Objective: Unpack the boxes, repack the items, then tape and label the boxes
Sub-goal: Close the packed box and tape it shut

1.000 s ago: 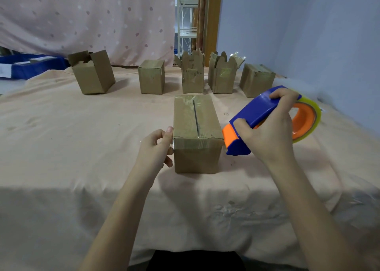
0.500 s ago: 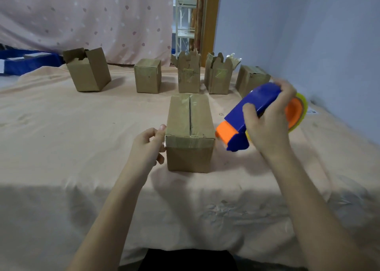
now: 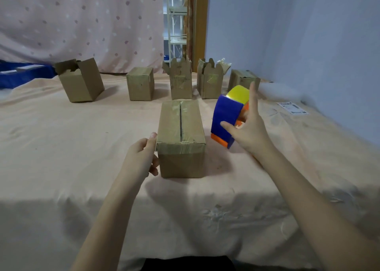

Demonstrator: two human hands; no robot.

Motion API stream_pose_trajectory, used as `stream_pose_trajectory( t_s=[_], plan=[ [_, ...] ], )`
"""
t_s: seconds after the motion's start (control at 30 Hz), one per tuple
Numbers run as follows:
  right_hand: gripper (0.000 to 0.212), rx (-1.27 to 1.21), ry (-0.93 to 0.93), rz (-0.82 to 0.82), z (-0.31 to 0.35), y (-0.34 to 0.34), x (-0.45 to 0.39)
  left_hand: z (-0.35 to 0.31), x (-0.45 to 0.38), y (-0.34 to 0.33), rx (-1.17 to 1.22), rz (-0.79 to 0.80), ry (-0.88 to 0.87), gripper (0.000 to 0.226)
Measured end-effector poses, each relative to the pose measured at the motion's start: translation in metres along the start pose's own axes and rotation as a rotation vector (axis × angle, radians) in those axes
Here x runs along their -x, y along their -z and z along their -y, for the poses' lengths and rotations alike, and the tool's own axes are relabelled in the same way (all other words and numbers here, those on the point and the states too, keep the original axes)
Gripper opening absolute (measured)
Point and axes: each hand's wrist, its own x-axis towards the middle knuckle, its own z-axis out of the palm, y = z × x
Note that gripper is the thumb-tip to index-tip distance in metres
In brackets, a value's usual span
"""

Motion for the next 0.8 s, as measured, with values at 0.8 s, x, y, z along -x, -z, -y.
stream_pose_trajectory(
  t_s=[0.8],
  plan=[
    [0.038,-0.234,0.049,0.297,-0.065,0.020,0.060,0.016,0.009,-0.018,0.064,-0.109,-0.118,0.031]
  ],
)
